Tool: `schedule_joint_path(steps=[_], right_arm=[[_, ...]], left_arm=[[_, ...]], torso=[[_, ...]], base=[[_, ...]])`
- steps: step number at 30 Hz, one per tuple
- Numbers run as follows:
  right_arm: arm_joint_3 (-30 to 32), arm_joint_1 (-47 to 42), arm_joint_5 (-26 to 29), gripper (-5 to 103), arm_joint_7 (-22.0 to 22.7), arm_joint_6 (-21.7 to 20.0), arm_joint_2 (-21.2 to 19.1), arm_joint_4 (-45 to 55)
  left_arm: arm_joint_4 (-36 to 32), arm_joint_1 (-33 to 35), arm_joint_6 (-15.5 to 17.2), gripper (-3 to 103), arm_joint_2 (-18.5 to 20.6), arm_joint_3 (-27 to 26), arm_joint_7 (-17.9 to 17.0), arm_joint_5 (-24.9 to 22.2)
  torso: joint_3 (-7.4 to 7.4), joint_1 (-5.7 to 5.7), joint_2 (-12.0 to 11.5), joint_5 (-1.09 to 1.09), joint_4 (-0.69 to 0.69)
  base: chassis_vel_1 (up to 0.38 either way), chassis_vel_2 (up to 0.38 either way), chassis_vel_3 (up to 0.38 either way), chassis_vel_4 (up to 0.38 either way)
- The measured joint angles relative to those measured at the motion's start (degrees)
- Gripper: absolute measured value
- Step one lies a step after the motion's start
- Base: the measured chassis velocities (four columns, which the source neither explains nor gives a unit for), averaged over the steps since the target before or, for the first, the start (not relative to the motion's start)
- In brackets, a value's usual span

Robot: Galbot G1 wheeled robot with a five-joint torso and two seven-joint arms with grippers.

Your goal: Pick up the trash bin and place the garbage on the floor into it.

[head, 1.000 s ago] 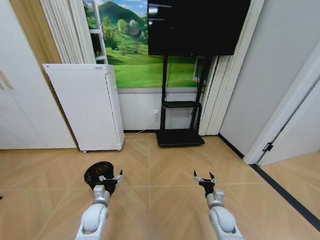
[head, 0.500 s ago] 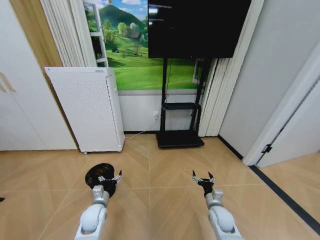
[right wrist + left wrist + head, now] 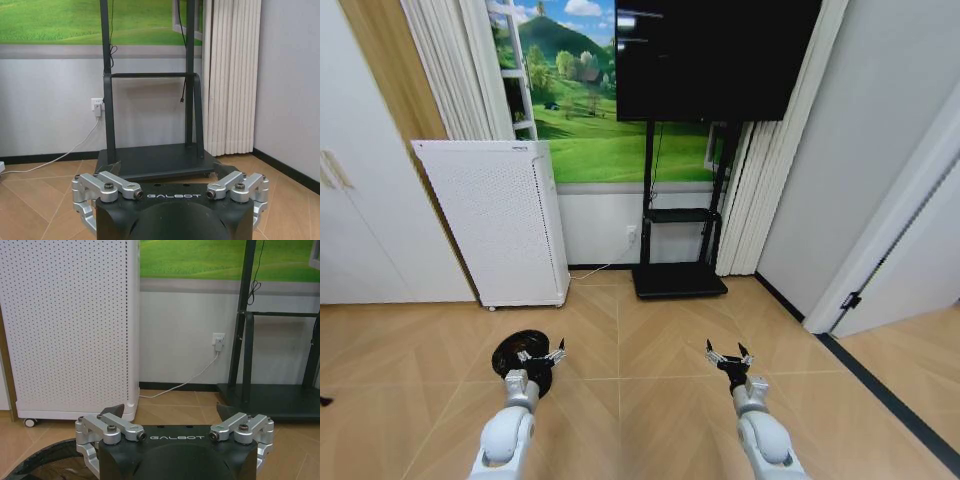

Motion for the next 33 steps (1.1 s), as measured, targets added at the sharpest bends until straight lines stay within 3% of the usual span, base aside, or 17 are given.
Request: schedule_joint_path(steps=[33], right_arm=[[1.00, -1.47, 0.77, 100, -0.06, 0.48, -0.49, 1.45]], left_arm=[[-1.65, 0.50, -0.11, 100, 0.45, -0.35, 0.30, -1.32]], torso=[[4.90, 2.85, 7.76, 0.00, 0.00]], base=[[0.000, 0.000, 0.000, 0.000]])
